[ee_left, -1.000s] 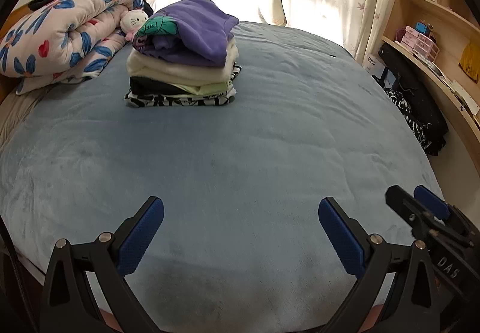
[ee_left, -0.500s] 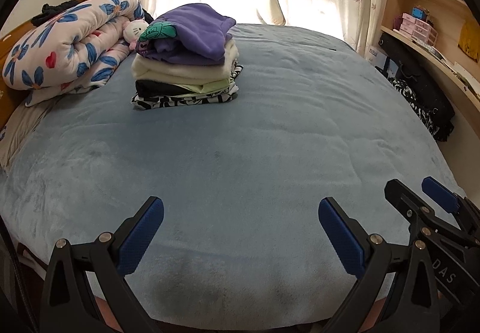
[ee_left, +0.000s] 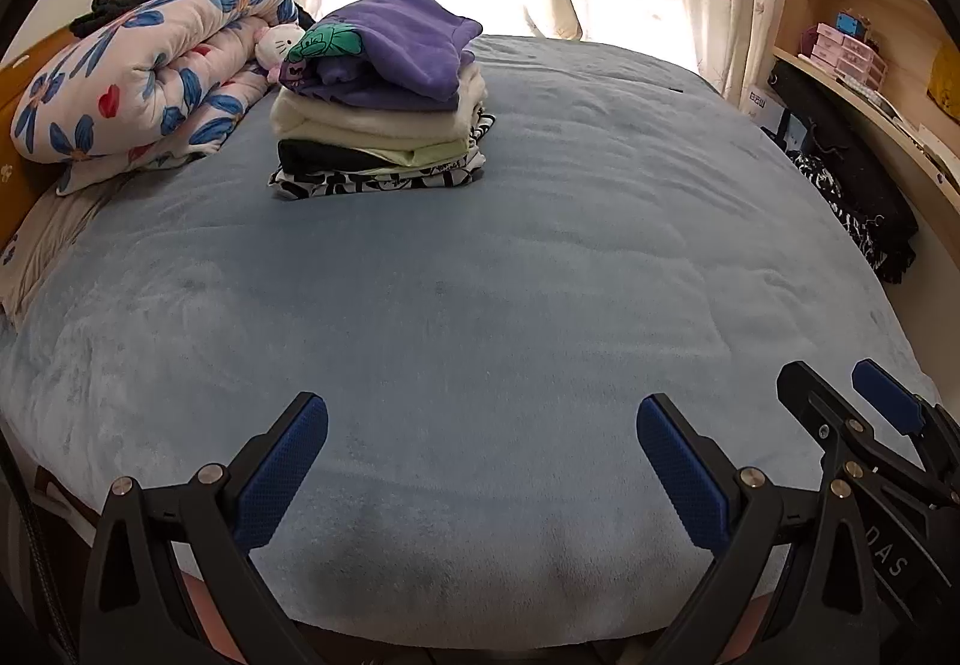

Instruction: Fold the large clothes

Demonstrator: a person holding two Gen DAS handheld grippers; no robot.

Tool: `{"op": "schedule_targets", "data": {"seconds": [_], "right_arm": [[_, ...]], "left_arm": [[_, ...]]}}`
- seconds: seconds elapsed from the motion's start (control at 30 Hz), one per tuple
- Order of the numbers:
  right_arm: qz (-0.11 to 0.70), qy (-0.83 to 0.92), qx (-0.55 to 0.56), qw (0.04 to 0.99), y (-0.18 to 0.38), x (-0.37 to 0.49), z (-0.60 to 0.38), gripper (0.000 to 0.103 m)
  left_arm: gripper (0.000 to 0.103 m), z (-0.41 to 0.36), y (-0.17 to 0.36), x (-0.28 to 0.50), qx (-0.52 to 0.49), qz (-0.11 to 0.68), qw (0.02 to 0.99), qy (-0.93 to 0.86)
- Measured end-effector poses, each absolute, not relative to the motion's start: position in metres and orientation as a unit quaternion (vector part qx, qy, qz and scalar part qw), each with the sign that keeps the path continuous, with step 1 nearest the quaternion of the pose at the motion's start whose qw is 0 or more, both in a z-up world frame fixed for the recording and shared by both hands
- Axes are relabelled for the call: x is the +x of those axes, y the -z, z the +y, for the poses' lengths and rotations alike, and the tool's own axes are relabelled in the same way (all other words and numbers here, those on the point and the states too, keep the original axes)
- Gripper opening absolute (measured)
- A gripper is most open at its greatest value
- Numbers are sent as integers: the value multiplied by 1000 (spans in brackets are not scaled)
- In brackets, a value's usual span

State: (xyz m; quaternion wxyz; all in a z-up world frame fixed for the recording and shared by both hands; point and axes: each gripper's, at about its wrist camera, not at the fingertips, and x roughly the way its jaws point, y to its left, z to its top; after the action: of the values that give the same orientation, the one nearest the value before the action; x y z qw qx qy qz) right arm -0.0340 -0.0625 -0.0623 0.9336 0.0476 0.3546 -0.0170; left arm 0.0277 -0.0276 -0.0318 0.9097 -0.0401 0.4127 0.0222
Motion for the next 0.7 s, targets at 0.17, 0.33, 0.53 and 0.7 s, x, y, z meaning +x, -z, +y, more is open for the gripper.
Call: {"op": "schedule_targets", "data": {"seconds": [0.17,0.33,0.53,0.7], "right_arm": [[356,19,50,933,65,-35,-64,76],[356,20,50,933,65,-35,-65,76],[356,21,48,933,65,-35,-66,76],[355,23,48,933,65,-35,-69,76]], "left_arm": [[102,-28,33,28,-39,413,910,-24],[102,-28,33,28,-38,413,910,-25],[102,-29,34,28,-38,414,909,-25],[102,-28,34,28,-38,414,909,-25]]}}
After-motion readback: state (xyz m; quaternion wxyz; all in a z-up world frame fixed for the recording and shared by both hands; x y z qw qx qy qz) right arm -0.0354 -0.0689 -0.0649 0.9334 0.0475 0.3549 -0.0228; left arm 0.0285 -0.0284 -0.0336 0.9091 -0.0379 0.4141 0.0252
